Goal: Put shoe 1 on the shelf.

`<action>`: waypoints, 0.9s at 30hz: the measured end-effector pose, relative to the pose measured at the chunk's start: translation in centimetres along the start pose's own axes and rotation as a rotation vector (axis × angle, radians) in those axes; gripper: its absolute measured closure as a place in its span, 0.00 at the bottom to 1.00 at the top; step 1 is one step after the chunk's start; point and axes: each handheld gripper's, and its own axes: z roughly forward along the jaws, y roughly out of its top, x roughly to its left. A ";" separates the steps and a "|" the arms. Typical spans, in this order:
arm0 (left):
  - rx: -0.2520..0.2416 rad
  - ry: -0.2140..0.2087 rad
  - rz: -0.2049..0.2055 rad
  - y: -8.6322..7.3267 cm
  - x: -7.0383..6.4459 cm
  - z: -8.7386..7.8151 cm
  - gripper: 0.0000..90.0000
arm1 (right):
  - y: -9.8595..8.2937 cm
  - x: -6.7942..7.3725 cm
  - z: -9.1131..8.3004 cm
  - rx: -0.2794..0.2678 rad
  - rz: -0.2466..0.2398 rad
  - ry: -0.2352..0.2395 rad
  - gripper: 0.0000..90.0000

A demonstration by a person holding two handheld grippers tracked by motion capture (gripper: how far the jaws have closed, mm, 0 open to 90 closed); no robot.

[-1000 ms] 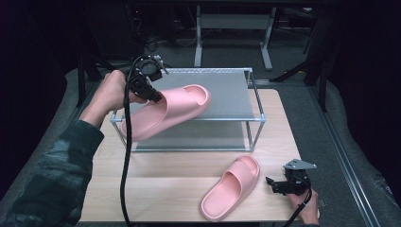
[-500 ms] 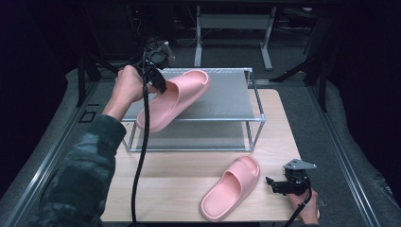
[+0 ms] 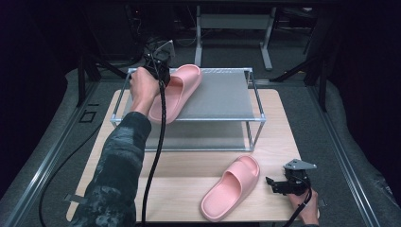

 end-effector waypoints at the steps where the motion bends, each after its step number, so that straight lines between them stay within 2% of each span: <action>1: -0.005 0.012 -0.019 0.0 0.2 0.2 0.93 | 0.0 0.0 0.1 -0.012 0.002 -0.005 0.08; 6: -0.056 0.061 -0.123 0.1 0.8 1.3 0.93 | 0.0 0.0 0.0 -0.001 0.000 0.001 0.08; 7: -0.063 0.063 -0.129 0.1 0.8 1.5 0.93 | 0.0 0.0 0.1 -0.013 0.001 -0.006 0.08; 8: -0.069 0.070 -0.130 0.1 0.8 1.8 0.93 | 0.0 0.0 0.0 -0.001 -0.001 0.000 0.08; 10: -0.068 0.075 -0.119 0.1 0.7 2.3 0.93 | 0.0 0.0 0.0 -0.003 -0.003 0.000 0.08; 11: -0.086 0.069 -0.115 -0.1 0.8 2.3 0.91 | 0.0 0.0 0.0 -0.003 -0.003 0.000 0.08; 12: -0.092 0.046 -0.111 -0.3 1.0 2.2 0.83 | 0.0 0.0 0.0 -0.004 -0.003 0.000 0.08; 14: -0.128 0.005 -0.088 -0.7 1.3 1.5 0.66 | 0.0 0.0 0.1 -0.013 0.000 -0.006 0.08; 15: -0.143 0.002 -0.067 -1.0 1.5 0.9 0.60 | 0.0 0.0 0.1 -0.014 -0.001 -0.006 0.08; 17: -0.178 -0.032 -0.049 -1.9 2.1 -0.4 0.54 | 0.0 0.0 0.0 -0.003 -0.002 0.001 0.08; 19: -0.206 -0.031 -0.020 -3.0 2.6 -1.4 0.54 | 0.0 0.0 0.0 -0.003 -0.002 0.000 0.08; 20: -0.207 0.000 0.020 -3.8 2.6 -1.9 0.56 | 0.0 0.0 0.0 -0.003 -0.002 0.001 0.08; 23: -0.203 0.008 0.085 -6.2 3.2 -2.3 0.62 | 0.0 0.0 0.0 -0.004 -0.003 -0.001 0.08; 27: -0.210 -0.052 0.112 -8.5 3.8 -2.1 0.74 | 0.0 0.0 0.0 -0.008 0.000 -0.001 0.08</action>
